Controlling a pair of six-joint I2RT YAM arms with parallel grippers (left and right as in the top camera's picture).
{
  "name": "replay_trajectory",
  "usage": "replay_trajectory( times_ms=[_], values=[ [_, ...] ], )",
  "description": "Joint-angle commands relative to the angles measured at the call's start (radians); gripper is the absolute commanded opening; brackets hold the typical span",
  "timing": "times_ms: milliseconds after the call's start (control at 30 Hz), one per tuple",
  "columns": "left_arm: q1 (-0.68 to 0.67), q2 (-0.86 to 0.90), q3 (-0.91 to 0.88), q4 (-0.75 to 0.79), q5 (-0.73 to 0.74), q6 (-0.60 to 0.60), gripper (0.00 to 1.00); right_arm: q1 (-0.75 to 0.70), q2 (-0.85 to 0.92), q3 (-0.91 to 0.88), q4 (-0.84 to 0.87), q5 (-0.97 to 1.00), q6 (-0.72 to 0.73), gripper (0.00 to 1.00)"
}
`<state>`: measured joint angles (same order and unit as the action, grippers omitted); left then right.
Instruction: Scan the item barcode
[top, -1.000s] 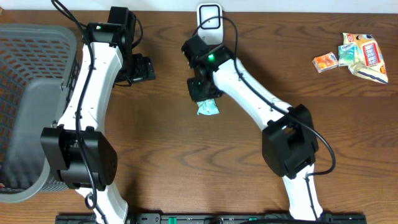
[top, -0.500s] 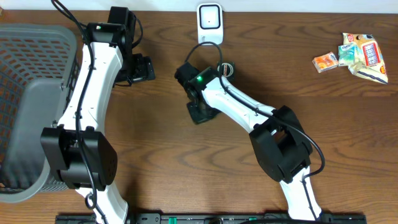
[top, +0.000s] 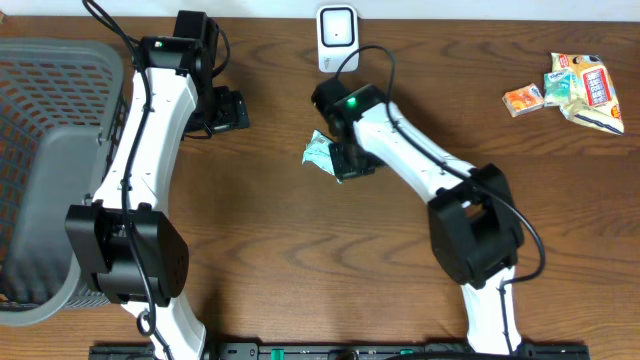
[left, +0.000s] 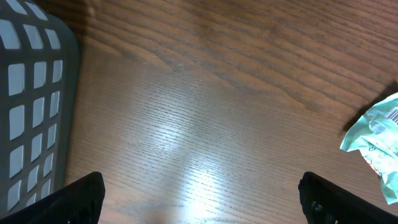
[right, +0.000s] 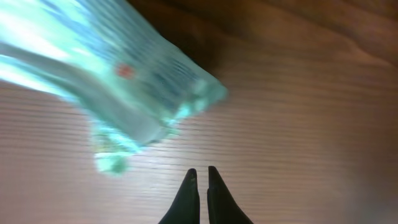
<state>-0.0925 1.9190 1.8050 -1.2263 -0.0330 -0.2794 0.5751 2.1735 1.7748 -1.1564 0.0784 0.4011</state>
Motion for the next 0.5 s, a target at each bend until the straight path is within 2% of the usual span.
replay_trajectory(
  times_ms=[0, 33, 67, 133, 167, 233, 333, 467],
  values=[
    [0.003, -0.002, -0.01, -0.003, -0.013, 0.016, 0.98, -0.052, -0.061, 0.024, 0.039, -0.235, -0.076, 0.1],
    [0.003, -0.002, -0.01, -0.003, -0.013, 0.016, 0.98, -0.064, -0.061, 0.024, 0.049, -0.272, -0.095, 0.17],
    [0.003, -0.002, -0.01, -0.003, -0.013, 0.016, 0.98, -0.079, -0.06, 0.024, 0.06, -0.287, -0.104, 0.3],
    [0.003, -0.002, -0.01, -0.003, -0.013, 0.016, 0.98, -0.109, -0.058, 0.018, 0.073, -0.288, -0.103, 0.72],
    [0.003, -0.002, -0.01, -0.003, -0.013, 0.016, 0.98, -0.124, -0.058, 0.014, 0.078, -0.299, -0.102, 0.88],
    [0.003, -0.002, -0.01, -0.003, -0.013, 0.016, 0.98, -0.155, -0.058, 0.003, 0.093, -0.367, -0.102, 0.96],
    [0.003, -0.002, -0.01, -0.003, -0.013, 0.016, 0.98, -0.193, -0.057, -0.043, 0.141, -0.547, -0.102, 0.99],
    [0.003, -0.002, -0.01, -0.003, -0.013, 0.016, 0.98, -0.201, -0.057, -0.135, 0.231, -0.637, -0.027, 0.98]
  ],
)
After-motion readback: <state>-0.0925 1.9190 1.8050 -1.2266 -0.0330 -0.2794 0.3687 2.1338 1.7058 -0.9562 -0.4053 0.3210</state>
